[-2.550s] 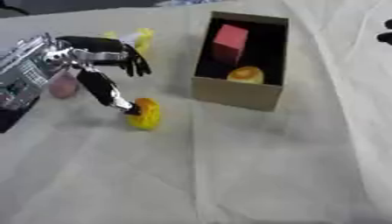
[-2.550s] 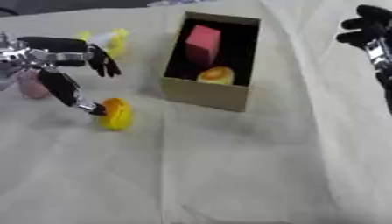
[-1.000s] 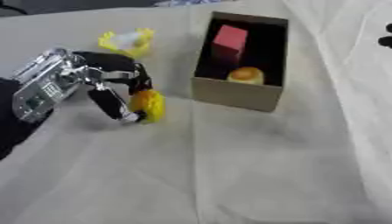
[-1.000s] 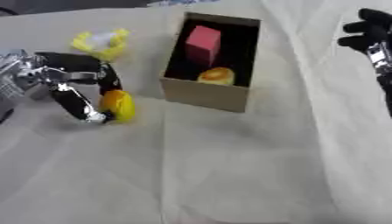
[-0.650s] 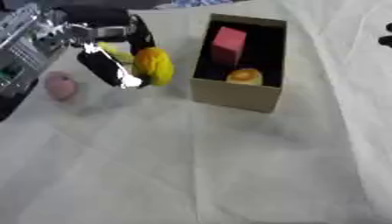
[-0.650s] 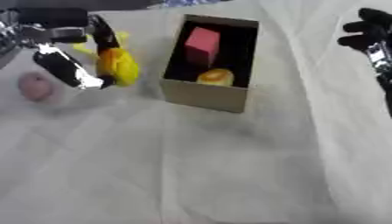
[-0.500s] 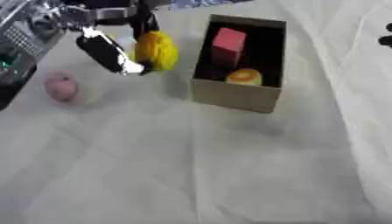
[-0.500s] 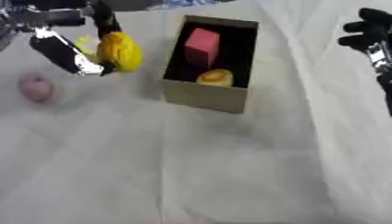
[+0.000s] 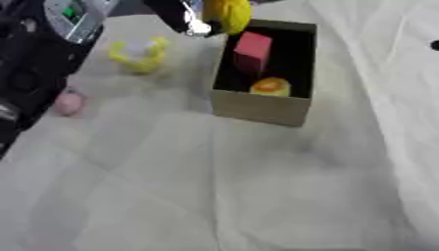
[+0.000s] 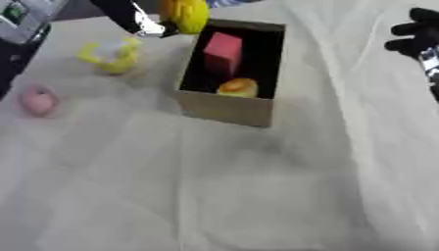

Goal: Pick up objects on the table and place them in the box.

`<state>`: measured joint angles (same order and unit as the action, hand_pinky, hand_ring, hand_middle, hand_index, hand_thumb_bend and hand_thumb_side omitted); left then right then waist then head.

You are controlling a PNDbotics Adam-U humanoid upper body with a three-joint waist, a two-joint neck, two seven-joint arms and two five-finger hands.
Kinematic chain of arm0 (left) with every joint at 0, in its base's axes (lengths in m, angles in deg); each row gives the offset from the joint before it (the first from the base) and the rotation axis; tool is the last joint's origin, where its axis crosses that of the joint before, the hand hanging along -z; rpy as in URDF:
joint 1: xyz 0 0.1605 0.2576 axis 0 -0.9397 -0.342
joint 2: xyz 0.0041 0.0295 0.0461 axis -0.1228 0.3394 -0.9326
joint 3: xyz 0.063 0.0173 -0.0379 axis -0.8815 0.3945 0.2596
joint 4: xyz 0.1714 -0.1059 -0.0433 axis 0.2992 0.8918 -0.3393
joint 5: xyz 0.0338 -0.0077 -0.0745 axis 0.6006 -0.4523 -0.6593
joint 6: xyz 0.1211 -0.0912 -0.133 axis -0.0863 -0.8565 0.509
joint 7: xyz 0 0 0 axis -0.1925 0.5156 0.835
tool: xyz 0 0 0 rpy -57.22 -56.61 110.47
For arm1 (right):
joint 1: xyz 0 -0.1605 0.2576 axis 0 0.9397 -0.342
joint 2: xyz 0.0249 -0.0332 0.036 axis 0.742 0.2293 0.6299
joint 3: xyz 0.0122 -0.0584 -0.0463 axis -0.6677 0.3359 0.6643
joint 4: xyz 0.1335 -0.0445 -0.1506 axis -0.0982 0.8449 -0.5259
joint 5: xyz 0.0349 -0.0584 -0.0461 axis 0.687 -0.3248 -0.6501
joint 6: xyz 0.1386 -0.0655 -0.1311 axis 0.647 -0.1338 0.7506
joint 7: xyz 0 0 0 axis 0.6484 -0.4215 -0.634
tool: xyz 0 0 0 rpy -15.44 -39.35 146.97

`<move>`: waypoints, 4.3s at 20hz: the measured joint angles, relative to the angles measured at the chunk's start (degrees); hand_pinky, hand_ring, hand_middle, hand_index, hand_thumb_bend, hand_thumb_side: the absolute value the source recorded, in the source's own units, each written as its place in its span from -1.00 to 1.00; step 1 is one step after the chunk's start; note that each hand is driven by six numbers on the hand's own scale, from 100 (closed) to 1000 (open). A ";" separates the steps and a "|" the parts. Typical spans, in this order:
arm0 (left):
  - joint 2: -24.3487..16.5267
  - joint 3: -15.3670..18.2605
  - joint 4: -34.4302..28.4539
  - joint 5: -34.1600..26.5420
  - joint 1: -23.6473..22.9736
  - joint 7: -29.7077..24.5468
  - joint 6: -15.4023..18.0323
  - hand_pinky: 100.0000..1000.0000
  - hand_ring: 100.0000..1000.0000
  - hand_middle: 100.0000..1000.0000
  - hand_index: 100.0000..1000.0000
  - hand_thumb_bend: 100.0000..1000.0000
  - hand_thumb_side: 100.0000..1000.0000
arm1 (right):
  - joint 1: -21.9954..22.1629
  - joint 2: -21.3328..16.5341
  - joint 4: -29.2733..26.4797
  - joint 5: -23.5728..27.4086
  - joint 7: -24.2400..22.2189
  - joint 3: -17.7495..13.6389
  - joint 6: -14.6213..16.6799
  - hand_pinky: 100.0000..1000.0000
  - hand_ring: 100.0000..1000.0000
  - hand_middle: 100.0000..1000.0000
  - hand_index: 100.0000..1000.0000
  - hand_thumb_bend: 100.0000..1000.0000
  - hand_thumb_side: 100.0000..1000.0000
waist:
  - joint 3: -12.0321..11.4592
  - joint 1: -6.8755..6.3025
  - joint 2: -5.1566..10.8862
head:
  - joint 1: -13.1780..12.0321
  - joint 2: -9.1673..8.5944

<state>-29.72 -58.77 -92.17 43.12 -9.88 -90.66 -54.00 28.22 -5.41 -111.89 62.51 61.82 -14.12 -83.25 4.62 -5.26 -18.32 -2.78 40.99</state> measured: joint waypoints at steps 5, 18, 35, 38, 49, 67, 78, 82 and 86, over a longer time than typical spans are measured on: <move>3.54 1.55 6.41 4.10 0.19 0.30 2.42 0.54 0.34 0.32 0.63 -0.08 -0.19 | -0.76 0.00 0.00 0.26 -0.34 0.24 0.05 0.78 0.48 0.45 0.76 -1.00 0.35 | 0.70 -0.08 -0.26 | -0.54 -0.26; 5.16 5.18 12.47 9.49 -0.31 4.02 5.60 0.56 0.36 0.35 0.66 -0.09 -0.21 | -1.12 0.25 0.00 0.45 -0.45 0.33 -0.01 0.78 0.48 0.45 0.76 -1.00 0.34 | 0.59 -0.03 -0.31 | -0.67 -0.25; -16.40 9.28 10.85 8.16 -9.38 4.89 2.87 0.61 0.46 0.45 0.72 0.08 -0.23 | 1.29 0.37 0.00 0.30 0.69 -0.51 0.12 0.78 0.47 0.44 0.76 -1.00 0.34 | -3.19 1.30 0.81 | 0.86 0.26; -17.39 9.40 10.95 7.89 -10.34 3.96 2.58 0.61 0.46 0.45 0.74 0.13 -0.24 | 1.28 0.37 0.00 0.29 0.81 -0.52 0.24 0.78 0.47 0.44 0.76 -1.00 0.34 | -3.20 1.86 0.80 | 0.75 0.00; -18.02 9.37 13.53 5.37 -12.15 -0.17 3.21 0.59 0.43 0.39 0.69 0.19 -0.38 | 1.25 0.37 0.00 0.13 1.11 -0.52 0.49 0.78 0.47 0.44 0.76 -1.00 0.34 | -3.21 2.87 0.29 | -0.13 -0.27; -19.06 9.44 19.26 11.30 -15.17 -1.63 3.69 0.56 0.41 0.34 0.61 0.21 -0.43 | 1.26 0.37 0.00 0.06 1.22 -0.55 0.44 0.78 0.47 0.44 0.76 -1.00 0.35 | -3.25 2.96 -0.02 | -0.66 -0.28; -18.92 9.61 20.62 14.61 -15.48 1.40 3.60 0.41 0.20 0.10 0.35 -0.48 -0.72 | 1.28 0.39 0.00 -0.05 1.37 -0.60 0.29 0.78 0.47 0.44 0.76 -1.00 0.35 | -3.14 3.11 -0.05 | -0.80 -0.69; -18.52 9.61 20.95 16.64 -15.48 1.81 4.15 0.39 0.15 0.05 0.20 -0.67 -0.86 | 1.29 0.40 0.00 -0.11 1.41 -0.73 0.26 0.78 0.47 0.44 0.76 -1.00 0.35 | -3.07 3.07 -0.06 | -0.85 -0.69; -18.42 9.63 19.85 15.50 -15.48 1.17 5.09 0.39 0.13 0.03 0.16 -0.68 -1.00 | 1.33 0.40 0.00 -0.12 1.52 -0.87 0.19 0.78 0.47 0.44 0.76 -1.00 0.35 | -3.03 2.99 -0.05 | -0.84 -0.69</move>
<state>-48.14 -49.14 -72.32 58.62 -25.36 -89.49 -48.91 29.55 -5.01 -111.89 62.39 63.33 -14.99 -83.06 1.59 -2.27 -18.37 -3.63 40.30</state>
